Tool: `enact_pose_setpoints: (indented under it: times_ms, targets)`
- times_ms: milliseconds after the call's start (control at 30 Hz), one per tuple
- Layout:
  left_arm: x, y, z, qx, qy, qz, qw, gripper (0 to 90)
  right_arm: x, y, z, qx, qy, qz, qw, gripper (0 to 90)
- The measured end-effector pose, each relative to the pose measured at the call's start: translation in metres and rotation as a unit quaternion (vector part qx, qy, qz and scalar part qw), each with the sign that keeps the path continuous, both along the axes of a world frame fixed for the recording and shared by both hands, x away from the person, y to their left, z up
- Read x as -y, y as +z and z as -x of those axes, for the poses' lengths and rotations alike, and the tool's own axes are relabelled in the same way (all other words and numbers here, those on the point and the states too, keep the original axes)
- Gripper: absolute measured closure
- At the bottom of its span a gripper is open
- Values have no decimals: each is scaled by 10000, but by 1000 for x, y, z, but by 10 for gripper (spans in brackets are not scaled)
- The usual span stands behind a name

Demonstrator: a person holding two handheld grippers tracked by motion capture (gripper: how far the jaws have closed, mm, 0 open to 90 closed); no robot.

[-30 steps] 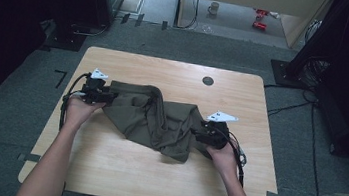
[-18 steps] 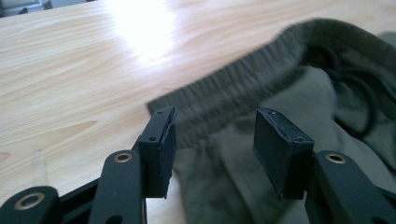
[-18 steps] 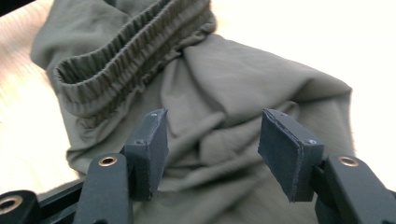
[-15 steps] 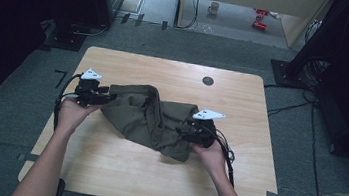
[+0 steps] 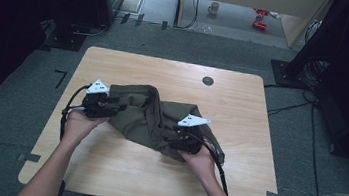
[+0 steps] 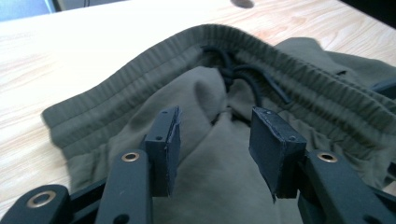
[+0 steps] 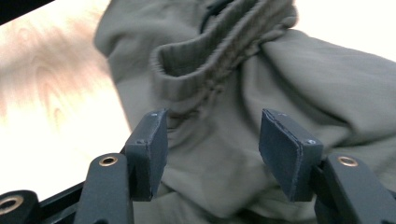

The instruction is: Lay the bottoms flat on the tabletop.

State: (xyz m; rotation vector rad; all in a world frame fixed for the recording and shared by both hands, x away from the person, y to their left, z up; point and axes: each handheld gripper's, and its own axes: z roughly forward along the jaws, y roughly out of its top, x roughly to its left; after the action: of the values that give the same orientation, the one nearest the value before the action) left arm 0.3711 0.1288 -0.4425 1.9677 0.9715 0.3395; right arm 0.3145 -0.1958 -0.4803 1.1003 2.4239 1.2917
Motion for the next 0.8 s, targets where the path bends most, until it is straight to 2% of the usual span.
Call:
enact_pose_setpoints:
  times_ms: [33,133,367,500,600,700,800]
  targets:
    - [3,-2,4,71,-39,12,10000,537,-4,-1,1,3,54,32,10000,417]
    - [7,-4,7,-43,-167,161,9997,546,-12,-5,4,20,136,86,9999,413]
    - [26,-12,18,129,-447,-68,9989,537,-27,-13,6,13,234,128,9996,411]
    - [30,-18,16,-81,-518,-83,9986,531,-35,-18,6,23,263,174,9995,413]
    - [33,-18,17,-112,-555,-17,9984,530,-39,-19,7,49,289,251,9993,424]
    - [40,-24,19,-79,-632,-133,9979,527,-43,-24,6,97,306,412,9986,481]
    - [45,-32,21,-151,-700,-269,9971,528,-44,-27,6,154,320,603,9976,583]
